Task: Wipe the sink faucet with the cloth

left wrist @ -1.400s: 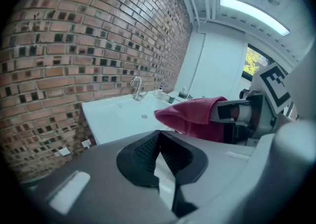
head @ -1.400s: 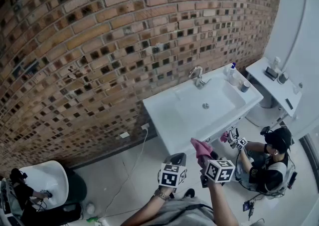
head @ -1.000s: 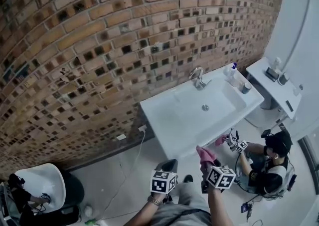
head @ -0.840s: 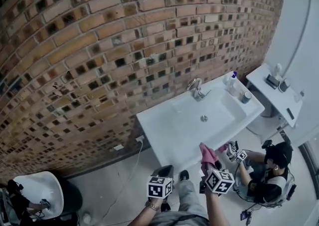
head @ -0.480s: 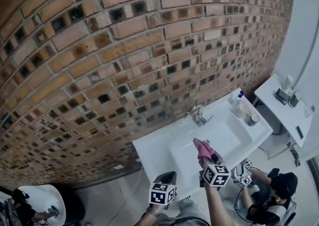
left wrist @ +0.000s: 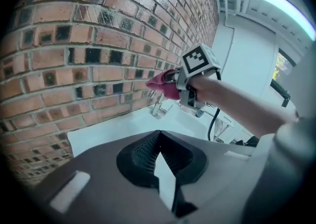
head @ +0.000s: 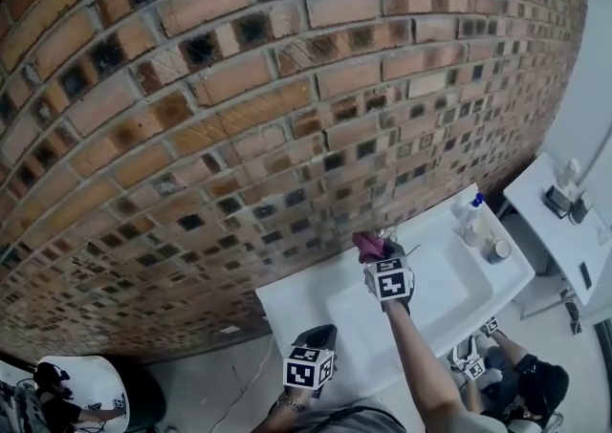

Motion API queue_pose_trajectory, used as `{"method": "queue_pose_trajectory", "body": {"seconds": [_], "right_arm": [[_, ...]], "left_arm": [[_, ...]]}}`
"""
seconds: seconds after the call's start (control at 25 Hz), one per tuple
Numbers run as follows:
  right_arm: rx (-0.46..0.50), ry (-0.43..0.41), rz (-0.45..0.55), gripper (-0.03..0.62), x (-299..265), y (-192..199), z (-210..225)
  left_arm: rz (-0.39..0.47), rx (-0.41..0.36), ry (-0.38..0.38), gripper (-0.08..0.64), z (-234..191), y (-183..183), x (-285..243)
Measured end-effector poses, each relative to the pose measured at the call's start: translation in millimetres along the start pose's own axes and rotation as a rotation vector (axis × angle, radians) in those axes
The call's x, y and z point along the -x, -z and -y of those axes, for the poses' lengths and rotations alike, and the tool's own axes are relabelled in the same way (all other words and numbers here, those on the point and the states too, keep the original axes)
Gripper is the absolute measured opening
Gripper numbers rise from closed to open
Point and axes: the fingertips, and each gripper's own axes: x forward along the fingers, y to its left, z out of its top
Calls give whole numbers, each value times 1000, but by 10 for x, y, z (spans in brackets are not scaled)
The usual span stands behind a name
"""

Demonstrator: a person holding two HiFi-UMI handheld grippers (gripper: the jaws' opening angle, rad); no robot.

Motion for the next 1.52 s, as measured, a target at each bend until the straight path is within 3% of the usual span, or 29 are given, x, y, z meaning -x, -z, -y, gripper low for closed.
{"method": "queue_pose_trajectory", "body": {"seconds": [0.12,0.32,0.4,0.64,0.76,0.92,1.08,1.24,1.32,1.4,1.52], "right_arm": [[41,88,-40,92,-177,84,240],[39,100,10,130,-301,-93,474],[41,142,20,108,-319,-156,651],[-121,190,46,77,-459,-125,1225],[-176,282,-11,72,-509,144,1615],[-164,365,-206,71,-672,864,1811],[-145,328,-285,66,-809,1416,1567],[-81,147,-366,66,-862,1756,1089],[-98,64,-352,67,-845,1764,839],[-150,78,-253,67,-832,1555,783],[-251,185,-133,67,-916,1257,1032]], "left_arm": [[8,-12,18,17,-43,-132,-84],[-15,-31,9,17,-238,-204,-255],[-22,-28,21,17,-251,-230,-315],[-44,-19,27,17,-373,-267,-441],[-59,-8,22,17,-455,-239,-476],[-77,3,14,17,-559,-202,-531],[-91,5,26,17,-558,-193,-619],[-101,-9,50,17,-452,-183,-693],[-106,-18,61,17,-397,-170,-709],[-110,-23,65,17,-381,-169,-714],[-104,-32,57,17,-418,-200,-685]]}}
